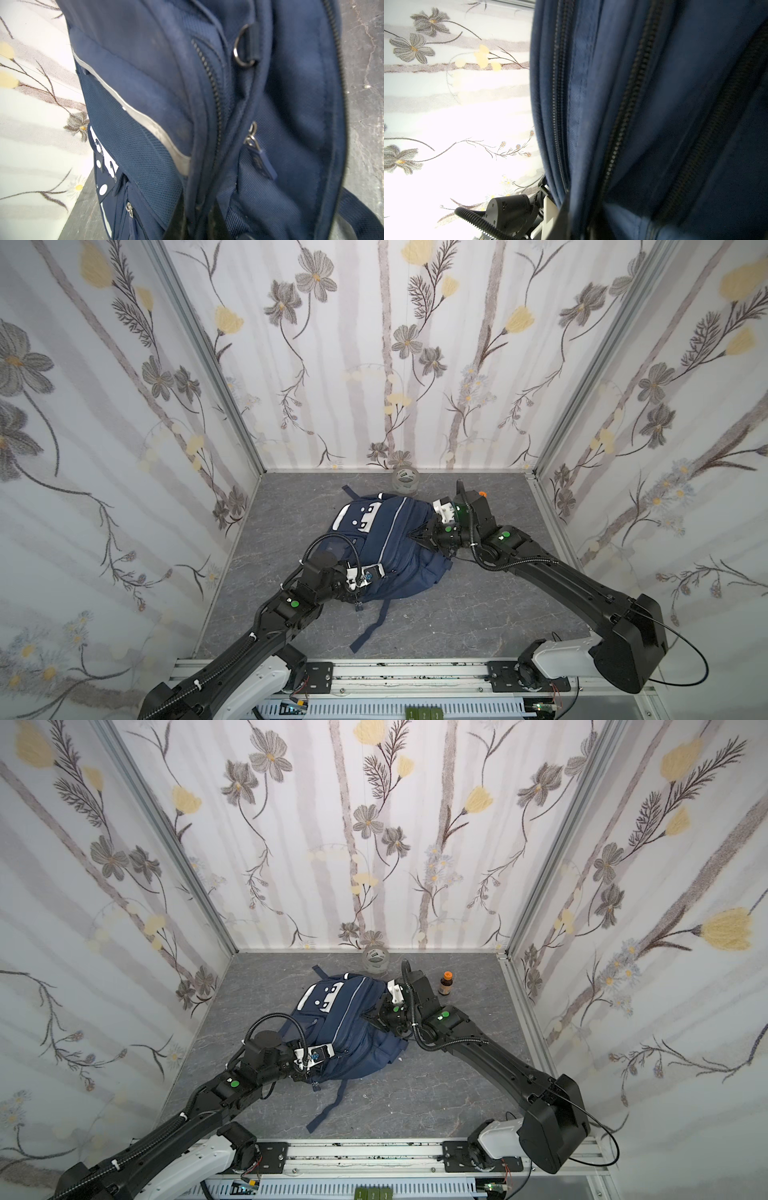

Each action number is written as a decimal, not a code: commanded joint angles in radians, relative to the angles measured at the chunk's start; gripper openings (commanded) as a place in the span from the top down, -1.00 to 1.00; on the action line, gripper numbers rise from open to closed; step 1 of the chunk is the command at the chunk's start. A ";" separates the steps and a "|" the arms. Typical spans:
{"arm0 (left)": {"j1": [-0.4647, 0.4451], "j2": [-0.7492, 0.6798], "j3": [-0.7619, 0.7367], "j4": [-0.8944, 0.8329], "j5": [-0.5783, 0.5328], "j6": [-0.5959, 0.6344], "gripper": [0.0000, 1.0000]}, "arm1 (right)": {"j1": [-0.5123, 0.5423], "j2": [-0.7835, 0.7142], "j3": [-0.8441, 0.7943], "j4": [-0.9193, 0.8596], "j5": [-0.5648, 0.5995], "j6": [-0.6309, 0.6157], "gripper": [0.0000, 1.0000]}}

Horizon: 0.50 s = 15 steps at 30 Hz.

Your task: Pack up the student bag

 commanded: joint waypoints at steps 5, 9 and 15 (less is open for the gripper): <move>0.001 0.067 0.249 -0.262 0.109 -0.168 1.00 | 0.040 0.009 0.256 -0.280 0.397 -0.278 -0.33; 0.001 0.095 0.302 -0.262 0.127 -0.296 1.00 | 0.159 -0.073 0.233 -0.323 0.627 -0.295 -0.29; 0.002 0.133 0.361 -0.281 0.113 -0.402 1.00 | 0.452 -0.079 0.218 -0.307 0.884 -0.365 -0.02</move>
